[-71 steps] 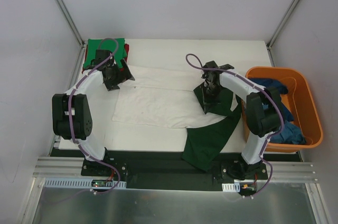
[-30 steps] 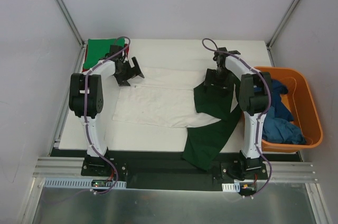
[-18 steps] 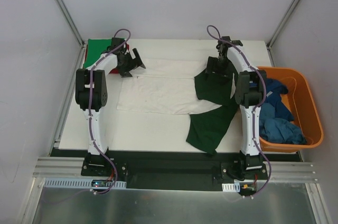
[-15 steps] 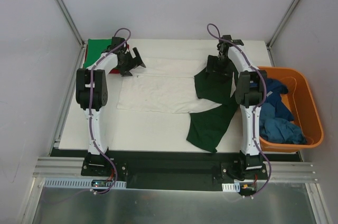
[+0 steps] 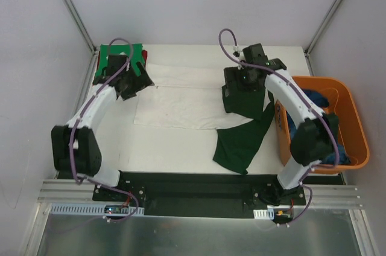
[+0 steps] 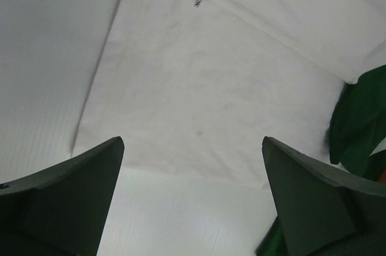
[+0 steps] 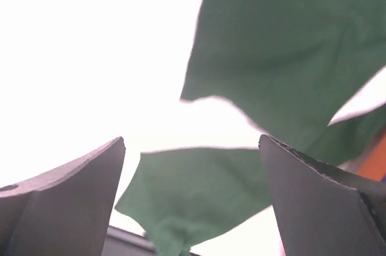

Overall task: Fold and stack the t-shirts
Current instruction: Fold the flattened tshirt in 1/3 of the way, then grap the side of the flattened tshirt closest away from the robot with both arms

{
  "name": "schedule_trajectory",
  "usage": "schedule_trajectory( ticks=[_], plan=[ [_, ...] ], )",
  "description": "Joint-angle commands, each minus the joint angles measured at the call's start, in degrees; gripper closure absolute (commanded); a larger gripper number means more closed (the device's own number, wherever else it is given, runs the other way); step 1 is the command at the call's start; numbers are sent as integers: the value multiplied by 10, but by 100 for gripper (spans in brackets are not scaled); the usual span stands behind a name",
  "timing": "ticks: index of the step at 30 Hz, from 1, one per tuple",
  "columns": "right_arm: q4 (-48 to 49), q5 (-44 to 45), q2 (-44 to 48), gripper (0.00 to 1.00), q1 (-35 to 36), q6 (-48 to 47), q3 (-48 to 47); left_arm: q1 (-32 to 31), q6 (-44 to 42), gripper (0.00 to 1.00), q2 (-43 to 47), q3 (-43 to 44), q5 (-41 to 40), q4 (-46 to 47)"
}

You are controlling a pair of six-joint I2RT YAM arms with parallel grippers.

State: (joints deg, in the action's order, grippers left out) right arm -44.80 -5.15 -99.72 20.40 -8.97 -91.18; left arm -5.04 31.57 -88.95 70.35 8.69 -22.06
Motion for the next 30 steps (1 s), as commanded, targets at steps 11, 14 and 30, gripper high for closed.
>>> schedule_trajectory(
  ticks=[11,14,30],
  plan=[
    [63,16,242,3,61,80,334,85,124,25,60,-238,-46,32],
    [54,25,248,3,76,82,349,87,136,35,23,-229,-40,56],
    [-77,78,296,3,156,122,399,89,129,100,14,-262,-42,61]
  ],
)
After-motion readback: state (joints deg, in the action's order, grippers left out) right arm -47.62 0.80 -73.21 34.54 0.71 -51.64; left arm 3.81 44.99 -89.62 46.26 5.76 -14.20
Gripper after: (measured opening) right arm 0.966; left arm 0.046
